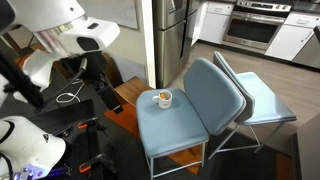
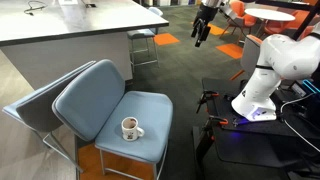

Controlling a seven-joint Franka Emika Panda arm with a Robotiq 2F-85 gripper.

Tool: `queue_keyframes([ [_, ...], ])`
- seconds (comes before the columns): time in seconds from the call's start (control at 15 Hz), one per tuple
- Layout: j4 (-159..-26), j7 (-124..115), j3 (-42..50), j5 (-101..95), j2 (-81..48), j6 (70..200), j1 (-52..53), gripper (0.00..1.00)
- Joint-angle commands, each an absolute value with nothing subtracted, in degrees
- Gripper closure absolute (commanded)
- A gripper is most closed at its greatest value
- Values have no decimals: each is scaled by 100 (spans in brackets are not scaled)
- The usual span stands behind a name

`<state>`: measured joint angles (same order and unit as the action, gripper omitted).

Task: Take the brush out of the mug and put it on the chair

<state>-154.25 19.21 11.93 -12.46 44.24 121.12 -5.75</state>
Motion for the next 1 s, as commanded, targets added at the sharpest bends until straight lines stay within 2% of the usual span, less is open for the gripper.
queue_keyframes([
  [0.0,-15418,1917,1195,-1247,4424,12102,-568,0],
  [0.53,-15418,1917,1195,-1247,4424,12102,-568,0],
  [0.93,-14944,1793,1123,-725,3366,12620,-44,0],
])
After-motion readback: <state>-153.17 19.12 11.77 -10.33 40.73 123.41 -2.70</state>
